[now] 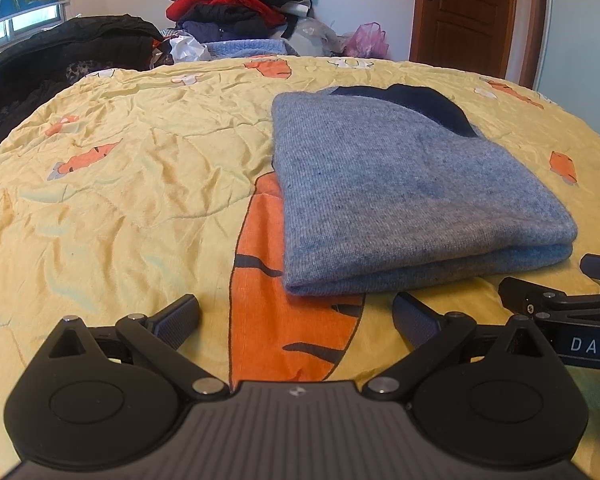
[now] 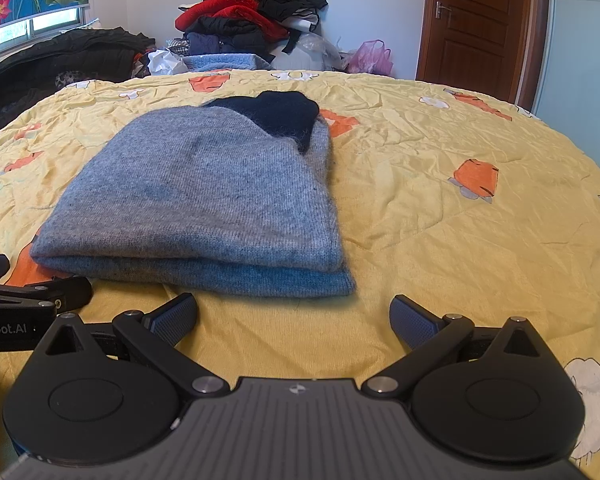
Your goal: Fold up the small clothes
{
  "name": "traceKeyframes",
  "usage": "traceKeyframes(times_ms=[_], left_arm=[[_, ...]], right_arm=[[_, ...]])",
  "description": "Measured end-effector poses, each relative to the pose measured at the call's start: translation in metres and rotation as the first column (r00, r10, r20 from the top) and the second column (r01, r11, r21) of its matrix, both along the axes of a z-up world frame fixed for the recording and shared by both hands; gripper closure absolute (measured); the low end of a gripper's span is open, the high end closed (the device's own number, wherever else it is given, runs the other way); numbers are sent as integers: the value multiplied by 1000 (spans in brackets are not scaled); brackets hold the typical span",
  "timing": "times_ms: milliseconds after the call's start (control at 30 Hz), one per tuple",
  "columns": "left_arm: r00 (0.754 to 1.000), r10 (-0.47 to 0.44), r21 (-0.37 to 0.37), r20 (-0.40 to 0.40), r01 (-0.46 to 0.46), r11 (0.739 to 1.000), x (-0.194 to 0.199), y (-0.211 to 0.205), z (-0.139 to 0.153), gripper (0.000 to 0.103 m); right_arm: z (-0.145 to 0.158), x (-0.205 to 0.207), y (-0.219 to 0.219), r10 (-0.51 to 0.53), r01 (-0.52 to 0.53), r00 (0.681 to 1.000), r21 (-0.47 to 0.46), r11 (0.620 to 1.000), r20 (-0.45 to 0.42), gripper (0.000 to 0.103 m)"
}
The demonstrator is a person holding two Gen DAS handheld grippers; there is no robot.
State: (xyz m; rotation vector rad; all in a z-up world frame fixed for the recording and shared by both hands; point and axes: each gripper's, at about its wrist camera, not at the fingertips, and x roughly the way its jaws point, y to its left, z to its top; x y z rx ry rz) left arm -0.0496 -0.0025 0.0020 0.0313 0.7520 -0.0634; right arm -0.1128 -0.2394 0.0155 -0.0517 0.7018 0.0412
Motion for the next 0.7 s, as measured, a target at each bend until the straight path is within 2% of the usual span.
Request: traceKeyframes(times_ms=[700], left_arm=[[1000, 5, -3, -12, -5, 1000, 1, 0, 0, 0]], right_arm=[[0, 0, 0, 0, 0, 1000, 0, 1000, 0, 0]])
